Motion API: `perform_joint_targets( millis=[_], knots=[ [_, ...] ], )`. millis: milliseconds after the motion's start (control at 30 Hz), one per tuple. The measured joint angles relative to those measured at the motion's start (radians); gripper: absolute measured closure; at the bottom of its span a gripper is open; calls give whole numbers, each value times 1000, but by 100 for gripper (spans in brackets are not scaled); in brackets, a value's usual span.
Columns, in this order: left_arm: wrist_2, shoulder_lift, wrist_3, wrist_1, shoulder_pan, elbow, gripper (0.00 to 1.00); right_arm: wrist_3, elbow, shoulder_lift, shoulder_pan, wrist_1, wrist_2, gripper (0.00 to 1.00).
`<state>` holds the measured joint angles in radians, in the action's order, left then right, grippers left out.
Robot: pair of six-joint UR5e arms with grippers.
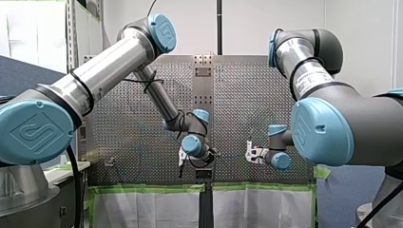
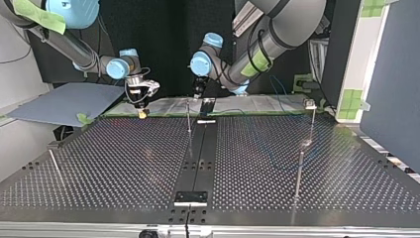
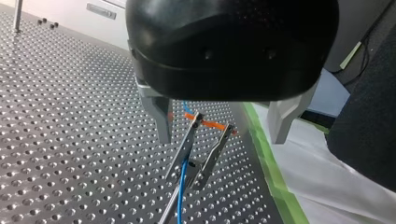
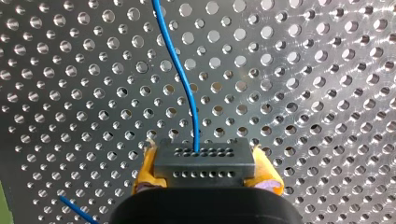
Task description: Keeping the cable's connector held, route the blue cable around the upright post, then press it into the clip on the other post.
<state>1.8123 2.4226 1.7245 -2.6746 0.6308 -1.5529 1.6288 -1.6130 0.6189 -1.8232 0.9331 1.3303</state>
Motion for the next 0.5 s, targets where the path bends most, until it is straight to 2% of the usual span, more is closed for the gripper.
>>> perform_joint_targets(
  millis=[500],
  knots=[
    [-3,0,0,-9,-1,1,0,0,0,0,0,0,1,100]
  ],
)
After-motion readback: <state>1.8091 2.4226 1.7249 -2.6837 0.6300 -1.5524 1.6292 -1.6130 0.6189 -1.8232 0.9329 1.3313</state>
